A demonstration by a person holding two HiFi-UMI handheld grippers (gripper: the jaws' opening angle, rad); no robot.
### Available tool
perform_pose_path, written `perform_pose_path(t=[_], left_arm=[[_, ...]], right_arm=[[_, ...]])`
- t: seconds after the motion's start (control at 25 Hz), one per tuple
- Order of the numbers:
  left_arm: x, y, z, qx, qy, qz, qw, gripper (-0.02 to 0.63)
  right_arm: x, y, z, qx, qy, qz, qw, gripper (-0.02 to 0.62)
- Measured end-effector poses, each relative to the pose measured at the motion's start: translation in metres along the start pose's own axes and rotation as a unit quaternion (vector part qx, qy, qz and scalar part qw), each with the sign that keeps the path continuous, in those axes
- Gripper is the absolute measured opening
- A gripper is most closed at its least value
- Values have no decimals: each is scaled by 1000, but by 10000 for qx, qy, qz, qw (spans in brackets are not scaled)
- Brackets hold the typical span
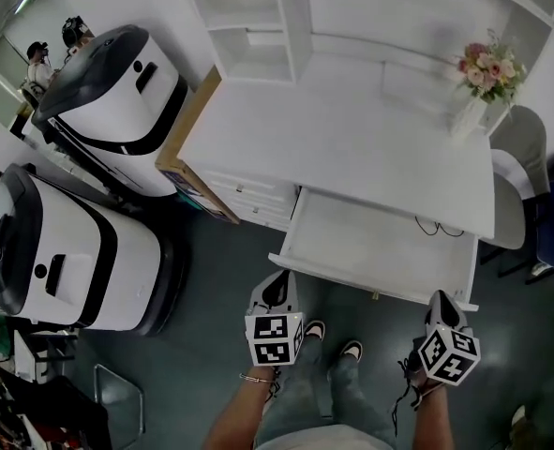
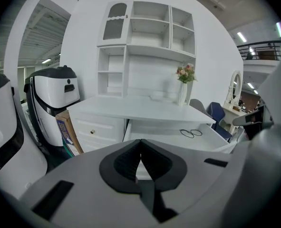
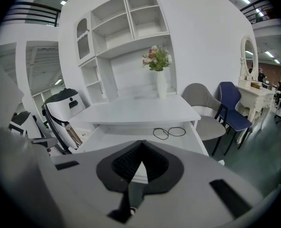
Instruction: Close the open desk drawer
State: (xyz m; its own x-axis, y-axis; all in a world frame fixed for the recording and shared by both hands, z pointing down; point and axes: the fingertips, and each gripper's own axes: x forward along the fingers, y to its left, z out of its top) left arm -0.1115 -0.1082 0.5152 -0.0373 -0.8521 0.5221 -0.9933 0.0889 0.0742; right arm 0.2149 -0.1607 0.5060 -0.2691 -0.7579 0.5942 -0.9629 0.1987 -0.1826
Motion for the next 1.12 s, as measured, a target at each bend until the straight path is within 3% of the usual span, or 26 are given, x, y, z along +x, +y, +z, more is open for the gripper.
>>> perform_pose_path(t=[0.36,1.12], left_arm=[[13,-1,-43,19,317,4,9995,18],[34,-9,-73,87,572,-242,9980,18]], right_arm=[[7,-12,-40,1,361,-64,9993,6],[-1,-20,-52,-45,505,-328,9982,6]])
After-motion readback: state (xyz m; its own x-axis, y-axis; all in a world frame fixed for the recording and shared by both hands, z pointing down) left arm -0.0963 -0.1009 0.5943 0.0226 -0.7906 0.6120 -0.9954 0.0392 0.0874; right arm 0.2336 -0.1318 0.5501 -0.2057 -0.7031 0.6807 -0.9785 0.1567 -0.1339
